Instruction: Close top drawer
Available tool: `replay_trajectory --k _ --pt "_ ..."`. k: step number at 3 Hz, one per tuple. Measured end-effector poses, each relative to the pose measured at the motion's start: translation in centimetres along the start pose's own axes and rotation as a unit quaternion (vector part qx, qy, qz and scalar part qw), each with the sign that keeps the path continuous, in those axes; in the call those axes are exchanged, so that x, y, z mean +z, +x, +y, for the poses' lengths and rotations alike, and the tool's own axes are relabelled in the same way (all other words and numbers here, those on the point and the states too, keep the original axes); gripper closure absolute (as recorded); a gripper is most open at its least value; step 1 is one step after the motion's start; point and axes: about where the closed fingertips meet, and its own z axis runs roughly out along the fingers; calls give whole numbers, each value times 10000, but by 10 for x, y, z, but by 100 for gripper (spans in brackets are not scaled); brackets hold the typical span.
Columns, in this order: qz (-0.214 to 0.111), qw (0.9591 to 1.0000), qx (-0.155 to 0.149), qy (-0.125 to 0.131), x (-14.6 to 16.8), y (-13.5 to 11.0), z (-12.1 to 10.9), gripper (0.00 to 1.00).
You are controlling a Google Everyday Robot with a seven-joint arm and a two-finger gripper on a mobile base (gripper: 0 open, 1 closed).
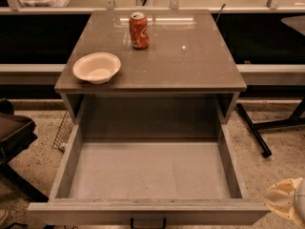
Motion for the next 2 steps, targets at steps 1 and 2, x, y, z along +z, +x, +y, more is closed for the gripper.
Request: replay_trajectory --k 1,2 --pt "-15 10000 -21 -23 2 0 4 100" --pt "-60 9999 -87 -93 7 0 14 100"
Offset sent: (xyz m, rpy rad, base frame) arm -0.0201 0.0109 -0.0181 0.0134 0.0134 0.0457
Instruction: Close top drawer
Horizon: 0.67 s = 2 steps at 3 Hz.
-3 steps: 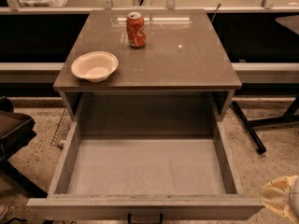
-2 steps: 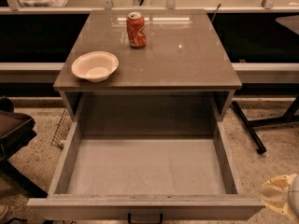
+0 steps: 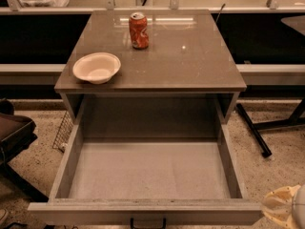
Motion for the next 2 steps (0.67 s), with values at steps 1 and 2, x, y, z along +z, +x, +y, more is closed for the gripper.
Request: replay_trajectory --k 1,2 --pt "-127 9998 -24 -167 10 12 34 100" --pt "-410 9982 -198 -395 33 10 74 100"
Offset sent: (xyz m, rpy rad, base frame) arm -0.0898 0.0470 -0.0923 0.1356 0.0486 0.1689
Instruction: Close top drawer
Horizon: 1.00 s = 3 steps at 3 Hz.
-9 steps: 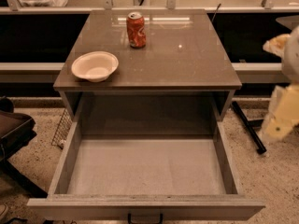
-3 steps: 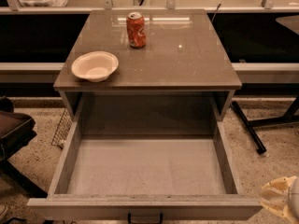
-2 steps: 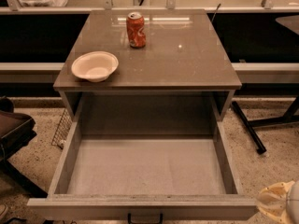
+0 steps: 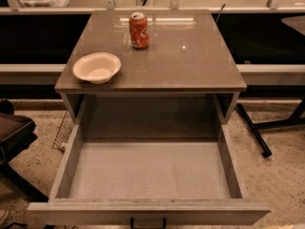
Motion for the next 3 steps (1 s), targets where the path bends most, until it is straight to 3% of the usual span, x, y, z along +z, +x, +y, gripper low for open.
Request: replay_trajectory --k 1,2,3 --pt "-480 9980 -350 -224 44 -25 20 100" --pt "-703 9957 -547 -265 66 -43 19 100" --pt "-835 9939 -685 -213 81 -59 2 100"
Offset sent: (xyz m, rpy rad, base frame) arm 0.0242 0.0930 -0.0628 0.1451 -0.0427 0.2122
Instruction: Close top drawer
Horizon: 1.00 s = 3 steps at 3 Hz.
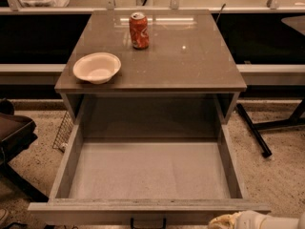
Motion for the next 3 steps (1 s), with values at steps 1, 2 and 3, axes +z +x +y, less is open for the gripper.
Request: replay_trajectory --k 1,2,3 --pt "44 9999 -126 3 24 -7 -29 100" --pt "47 9999 -126 1 25 -7 -30 100" --pt "81 9999 -85 -57 41 -8 -48 100"
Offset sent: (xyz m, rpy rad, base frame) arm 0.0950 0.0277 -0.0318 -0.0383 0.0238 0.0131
